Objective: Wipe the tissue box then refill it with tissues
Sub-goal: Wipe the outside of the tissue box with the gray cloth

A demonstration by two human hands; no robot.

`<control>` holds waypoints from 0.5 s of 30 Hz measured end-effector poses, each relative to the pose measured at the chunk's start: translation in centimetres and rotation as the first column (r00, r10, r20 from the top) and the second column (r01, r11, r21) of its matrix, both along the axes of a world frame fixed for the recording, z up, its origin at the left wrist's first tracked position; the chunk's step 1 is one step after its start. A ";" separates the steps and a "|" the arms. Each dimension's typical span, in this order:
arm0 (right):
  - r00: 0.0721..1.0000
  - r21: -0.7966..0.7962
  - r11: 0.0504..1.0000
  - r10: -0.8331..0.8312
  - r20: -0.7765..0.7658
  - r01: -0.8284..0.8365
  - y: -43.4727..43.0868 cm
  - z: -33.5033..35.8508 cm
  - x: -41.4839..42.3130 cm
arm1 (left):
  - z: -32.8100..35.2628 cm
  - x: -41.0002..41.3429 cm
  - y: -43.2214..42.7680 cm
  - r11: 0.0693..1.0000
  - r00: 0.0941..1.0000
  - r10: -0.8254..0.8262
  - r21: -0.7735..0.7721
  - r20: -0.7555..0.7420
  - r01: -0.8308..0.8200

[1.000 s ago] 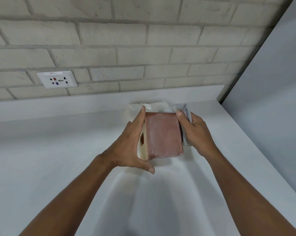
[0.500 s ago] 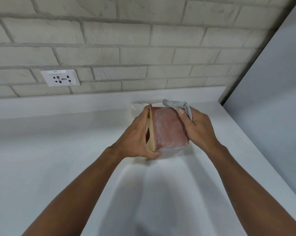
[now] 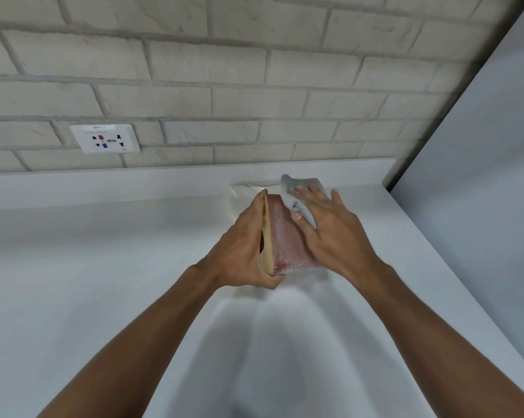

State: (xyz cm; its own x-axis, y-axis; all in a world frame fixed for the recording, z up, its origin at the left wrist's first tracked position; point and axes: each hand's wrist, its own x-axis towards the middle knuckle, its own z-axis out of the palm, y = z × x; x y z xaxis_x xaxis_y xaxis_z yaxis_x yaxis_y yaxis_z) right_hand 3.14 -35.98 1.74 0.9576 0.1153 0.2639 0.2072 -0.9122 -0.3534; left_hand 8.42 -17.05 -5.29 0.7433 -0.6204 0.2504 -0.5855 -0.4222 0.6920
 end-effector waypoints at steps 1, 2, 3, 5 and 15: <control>0.999 -0.023 0.999 0.048 0.009 -0.048 0.8 -0.2 -0.3 | -0.1 0.1 -0.1 1.000 1.000 -0.007 -0.026 -0.007 0.006; 0.993 -0.051 0.992 0.119 0.012 -0.118 1.5 -0.6 -0.7 | -0.2 0.1 -0.2 0.998 1.000 -0.013 -0.058 -0.005 0.013; 0.982 -0.063 0.981 0.186 0.016 -0.185 1.8 -0.8 -0.9 | -0.2 0.1 -0.2 0.997 1.000 -0.017 -0.079 0.007 0.018; 0.985 -0.012 0.986 0.169 0.029 -0.169 1.8 -0.5 -0.6 | 0.3 0.3 -0.3 0.993 0.998 -0.025 -0.111 0.050 0.031; 0.986 0.003 0.992 0.126 0.106 -0.127 3.3 0.9 1.2 | -0.1 0.8 -0.5 0.983 0.995 -0.027 -0.179 0.096 0.044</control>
State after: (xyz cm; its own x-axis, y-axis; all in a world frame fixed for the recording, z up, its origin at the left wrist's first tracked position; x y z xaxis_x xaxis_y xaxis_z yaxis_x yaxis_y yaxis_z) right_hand 4.37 -32.70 2.61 0.9024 0.2305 0.3640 0.3571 -0.8728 -0.3327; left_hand 9.20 -17.56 -5.34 0.6898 -0.5839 0.4280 -0.6633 -0.2727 0.6969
